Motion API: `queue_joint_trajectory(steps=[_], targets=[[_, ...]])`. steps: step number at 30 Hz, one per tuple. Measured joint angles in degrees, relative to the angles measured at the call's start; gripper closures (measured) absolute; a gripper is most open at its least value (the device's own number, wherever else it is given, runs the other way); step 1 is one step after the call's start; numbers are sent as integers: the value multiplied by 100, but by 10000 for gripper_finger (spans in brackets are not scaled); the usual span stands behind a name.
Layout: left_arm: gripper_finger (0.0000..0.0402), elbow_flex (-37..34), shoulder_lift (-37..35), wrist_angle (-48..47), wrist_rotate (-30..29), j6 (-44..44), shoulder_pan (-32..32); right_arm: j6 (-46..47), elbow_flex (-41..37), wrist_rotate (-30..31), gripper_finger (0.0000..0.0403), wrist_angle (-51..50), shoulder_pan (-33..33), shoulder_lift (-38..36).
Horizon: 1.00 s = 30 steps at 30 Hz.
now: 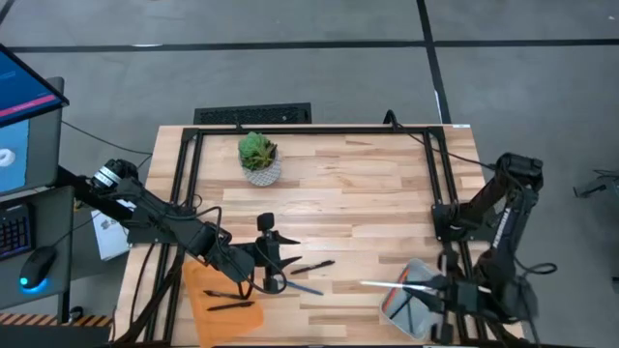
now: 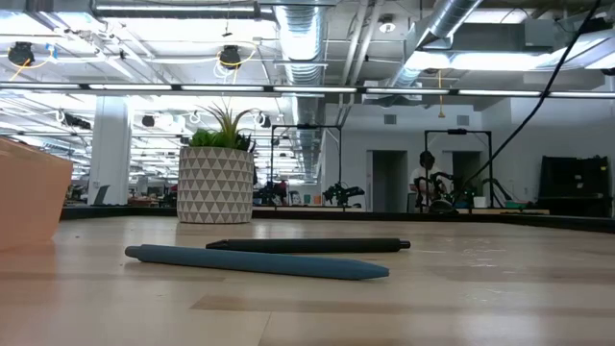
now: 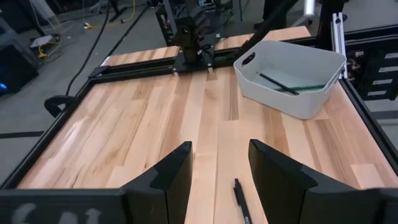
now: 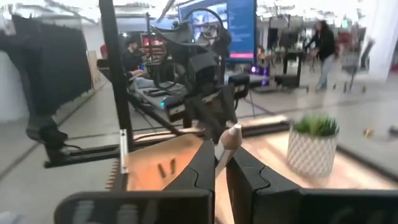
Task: Sort pens & pencils
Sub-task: Put the white pencil into the gray bin
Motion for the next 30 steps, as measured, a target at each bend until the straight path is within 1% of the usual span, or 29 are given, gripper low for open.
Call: queue_joint_trajectory(steps=[3, 7, 12, 16, 22, 25, 27, 30], targets=[[251, 0, 0, 19, 0, -7, 0, 621, 0, 280, 366, -40, 340, 133], [251, 0, -2, 17, 4, -11, 0, 1308, 0, 305, 366, -138, 739, 313], [251, 0, -2, 0, 62, -20, 2, 1447, -9, 566, 366, -164, 1275, 499], [251, 0, -2, -10, 170, -40, 2, 1450, -2, 586, 366, -302, 1567, 531], [251, 0, -4, -4, 173, -44, 3, 1422, -2, 583, 366, -356, 1648, 535], [251, 0, -4, -3, 170, -44, 7, 1164, -2, 574, 366, -360, 1639, 528], [251, 0, -4, 13, 168, -44, 7, 994, -2, 570, 366, -367, 1532, 503], [251, 0, -4, 36, 166, -43, 7, 586, -6, 545, 366, -367, 1208, 470]])
